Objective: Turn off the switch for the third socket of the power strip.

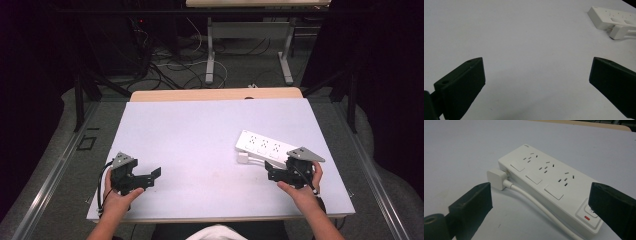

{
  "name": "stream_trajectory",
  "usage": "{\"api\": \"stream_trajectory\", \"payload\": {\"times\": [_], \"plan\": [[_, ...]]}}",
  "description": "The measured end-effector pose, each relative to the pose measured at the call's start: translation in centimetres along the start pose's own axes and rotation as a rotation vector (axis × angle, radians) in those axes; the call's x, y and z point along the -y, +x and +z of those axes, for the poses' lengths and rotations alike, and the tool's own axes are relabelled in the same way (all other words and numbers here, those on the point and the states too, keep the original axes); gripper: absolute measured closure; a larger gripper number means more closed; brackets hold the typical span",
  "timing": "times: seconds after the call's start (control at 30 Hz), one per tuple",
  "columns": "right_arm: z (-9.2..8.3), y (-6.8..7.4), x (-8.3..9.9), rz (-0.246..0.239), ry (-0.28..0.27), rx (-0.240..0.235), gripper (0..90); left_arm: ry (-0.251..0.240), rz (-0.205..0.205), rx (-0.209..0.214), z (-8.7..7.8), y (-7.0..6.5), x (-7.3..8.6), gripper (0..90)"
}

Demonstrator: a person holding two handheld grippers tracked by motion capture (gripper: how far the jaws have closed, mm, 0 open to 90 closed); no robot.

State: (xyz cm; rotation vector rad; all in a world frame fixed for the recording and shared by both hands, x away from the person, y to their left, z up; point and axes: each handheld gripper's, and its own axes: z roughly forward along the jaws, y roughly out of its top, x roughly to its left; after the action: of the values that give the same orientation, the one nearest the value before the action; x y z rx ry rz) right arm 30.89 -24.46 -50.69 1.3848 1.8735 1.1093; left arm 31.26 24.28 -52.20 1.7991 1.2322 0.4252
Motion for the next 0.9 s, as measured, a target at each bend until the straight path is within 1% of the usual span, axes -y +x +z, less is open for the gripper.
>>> {"api": "stream_trajectory", "payload": {"times": [0.07,0.1,0.13,0.17,0.2,0.23,0.27,0.3,0.33,0.37,0.47,0.53,0.57,0.63,0.7,0.77,0.87,0.9], "plan": [[0.0,0.0,0.0,-0.005,-0.003,0.003,7.7,0.01,0.0,0.001,0.0,0.0,0.0,0.2],[0.0,-0.1,0.0,-0.013,-0.003,-0.004,10.0,0.01,0.0,0.001,0.0,0.0,0.0,0.2],[-0.1,-0.1,-0.1,-0.018,-0.007,0.007,12.4,0.015,-0.003,-0.003,-0.1,0.1,0.0,0.2],[-0.2,0.0,-0.2,-0.015,-0.01,0.003,14.9,0.015,-0.005,-0.004,-0.1,0.1,0.0,0.2],[-0.2,-0.1,-0.3,-0.022,-0.018,0.011,15.4,0.019,-0.003,-0.004,-0.2,0.2,0.0,0.2],[-0.2,-0.1,-0.3,-0.024,-0.024,0.007,15.7,0.01,-0.004,-0.009,-0.1,0.1,0.1,0.2],[-0.3,0.0,-0.4,-0.02,-0.028,0.004,17.1,0.02,-0.001,-0.006,-0.2,0.1,0.0,0.2],[-0.3,-0.1,-0.4,-0.033,-0.034,0.007,19.1,0.021,0.001,-0.009,-0.3,0.0,0.1,0.2],[-0.3,-0.1,-0.5,-0.04,-0.039,0.011,20.6,0.009,0.001,-0.014,-0.3,0.0,0.1,0.2],[-0.3,-0.1,-0.5,-0.044,-0.04,0.012,21.5,0.018,0.004,-0.012,-0.4,0.0,0.1,0.2],[0.0,-0.1,-0.5,-0.041,-0.038,0.004,25.3,0.015,0.012,-0.013,-0.5,-0.1,0.1,0.2],[0.1,0.0,-0.6,-0.055,-0.026,0.005,30.1,0.018,0.015,-0.017,-0.5,-0.1,0.2,0.2],[0.0,0.0,-0.7,-0.058,-0.019,0.018,32.3,0.009,0.008,-0.018,-0.5,-0.1,0.3,0.2],[0.1,0.1,-0.7,-0.063,-0.022,0.019,33.8,0.013,0.013,-0.02,-0.6,-0.1,0.2,0.2],[0.3,0.1,-1.0,-0.053,-0.007,-0.01,37.4,0.005,0.005,-0.023,-0.7,-0.1,0.3,0.2],[0.5,0.2,-1.2,-0.06,-0.005,-0.013,40.4,-0.004,-0.002,-0.025,-0.7,-0.1,0.3,0.2],[0.8,0.3,-1.6,-0.05,0.01,-0.033,43.0,-0.004,-0.003,-0.028,-0.7,-0.1,0.3,0.2],[0.9,0.3,-1.7,-0.059,0.009,-0.036,43.7,-0.003,0.0,-0.028,-0.7,-0.1,0.3,0.2]]}}
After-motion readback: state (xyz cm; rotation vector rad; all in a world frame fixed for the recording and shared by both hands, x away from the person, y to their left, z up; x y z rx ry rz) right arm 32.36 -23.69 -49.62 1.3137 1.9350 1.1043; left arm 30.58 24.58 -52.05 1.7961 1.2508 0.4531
